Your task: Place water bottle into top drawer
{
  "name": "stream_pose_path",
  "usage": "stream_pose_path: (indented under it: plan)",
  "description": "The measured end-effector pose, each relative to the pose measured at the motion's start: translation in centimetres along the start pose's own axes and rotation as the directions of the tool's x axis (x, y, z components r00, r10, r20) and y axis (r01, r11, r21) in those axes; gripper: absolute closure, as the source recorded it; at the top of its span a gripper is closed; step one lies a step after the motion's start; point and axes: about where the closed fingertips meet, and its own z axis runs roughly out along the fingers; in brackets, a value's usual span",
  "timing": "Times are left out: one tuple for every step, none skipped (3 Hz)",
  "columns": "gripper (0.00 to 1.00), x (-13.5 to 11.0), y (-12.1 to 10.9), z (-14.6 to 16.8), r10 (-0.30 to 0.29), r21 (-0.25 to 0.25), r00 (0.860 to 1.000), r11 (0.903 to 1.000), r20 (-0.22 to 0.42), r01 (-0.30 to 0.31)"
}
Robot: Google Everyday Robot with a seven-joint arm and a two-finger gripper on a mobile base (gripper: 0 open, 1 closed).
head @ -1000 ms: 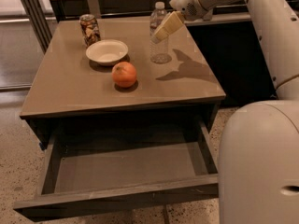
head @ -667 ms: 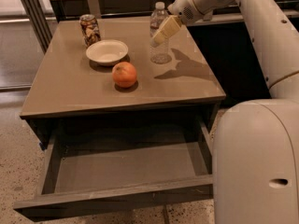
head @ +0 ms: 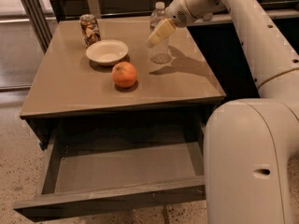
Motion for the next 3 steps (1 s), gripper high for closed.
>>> stream_pose_path:
  plan:
    - [0.26, -0.02, -0.03, 0.06, 0.000, 0.001, 1.000, 1.0000, 0.001, 0.000]
    - [0.50, -0.02, -0.02, 0.07, 0.000, 0.001, 1.000, 1.0000, 0.001, 0.000]
    - [0.73, -0.02, -0.02, 0.07, 0.000, 0.001, 1.000, 1.0000, 0.001, 0.000]
